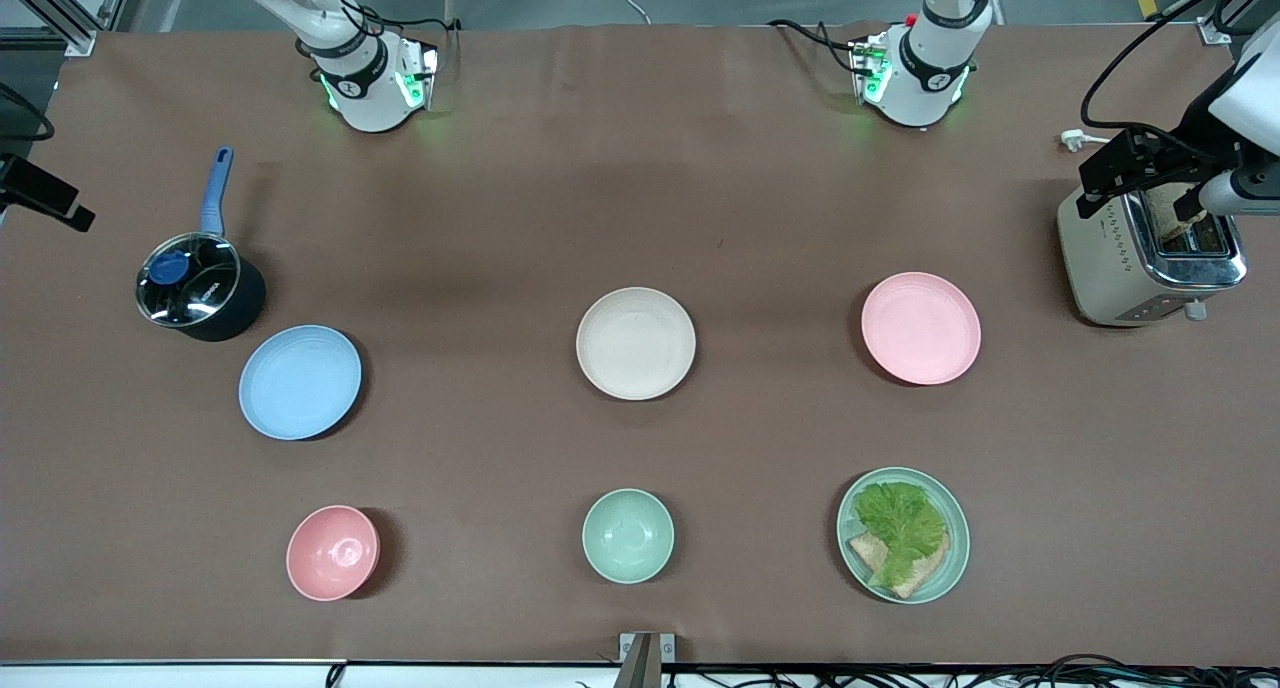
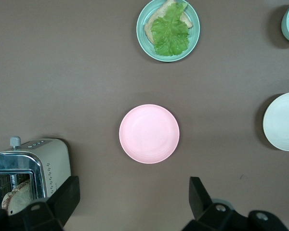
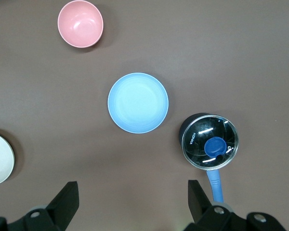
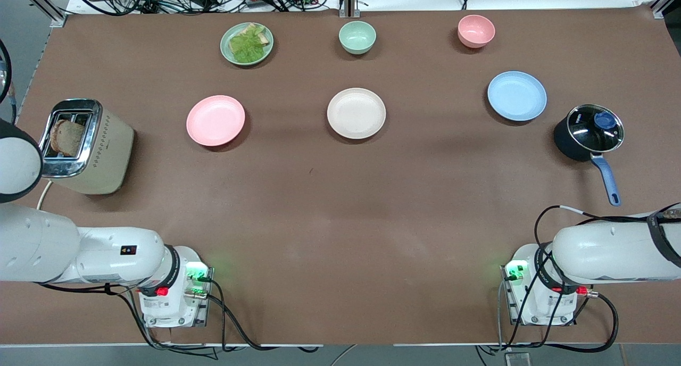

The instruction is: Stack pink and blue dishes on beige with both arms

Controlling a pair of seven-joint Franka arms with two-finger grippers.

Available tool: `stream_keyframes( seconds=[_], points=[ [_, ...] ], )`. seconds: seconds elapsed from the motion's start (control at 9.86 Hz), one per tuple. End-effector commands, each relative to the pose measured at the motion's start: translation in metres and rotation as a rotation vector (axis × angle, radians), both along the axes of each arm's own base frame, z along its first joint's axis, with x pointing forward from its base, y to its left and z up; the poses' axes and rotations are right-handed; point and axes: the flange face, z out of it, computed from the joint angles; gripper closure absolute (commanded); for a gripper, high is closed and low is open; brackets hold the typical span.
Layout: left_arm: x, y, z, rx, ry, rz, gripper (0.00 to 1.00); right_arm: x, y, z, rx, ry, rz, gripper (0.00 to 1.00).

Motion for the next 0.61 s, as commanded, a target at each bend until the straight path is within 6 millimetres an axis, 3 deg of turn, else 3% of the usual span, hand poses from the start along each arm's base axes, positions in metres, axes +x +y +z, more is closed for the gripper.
stream_keyframes(
  seconds=[0.0, 0.3, 0.41, 0.51],
  points=[
    [0.001, 0.001, -0.016, 0.010, 0.026, -0.017, 0.00, -0.002, -0.001, 0.001, 0.011, 0.003, 0.004, 0.00],
    [0.009, 0.002, -0.030, 0.008, 0.052, -0.019, 0.00, -0.001, -0.001, 0.000, 0.011, 0.006, 0.010, 0.00],
    [0.014, 0.007, -0.042, 0.007, 0.070, -0.007, 0.00, 0.000, 0.001, -0.001, 0.009, 0.008, 0.034, 0.00],
    [0.026, 0.025, -0.066, -0.024, 0.096, 0.023, 0.00, 0.005, -0.003, -0.009, 0.004, 0.016, 0.138, 0.00]
  ],
)
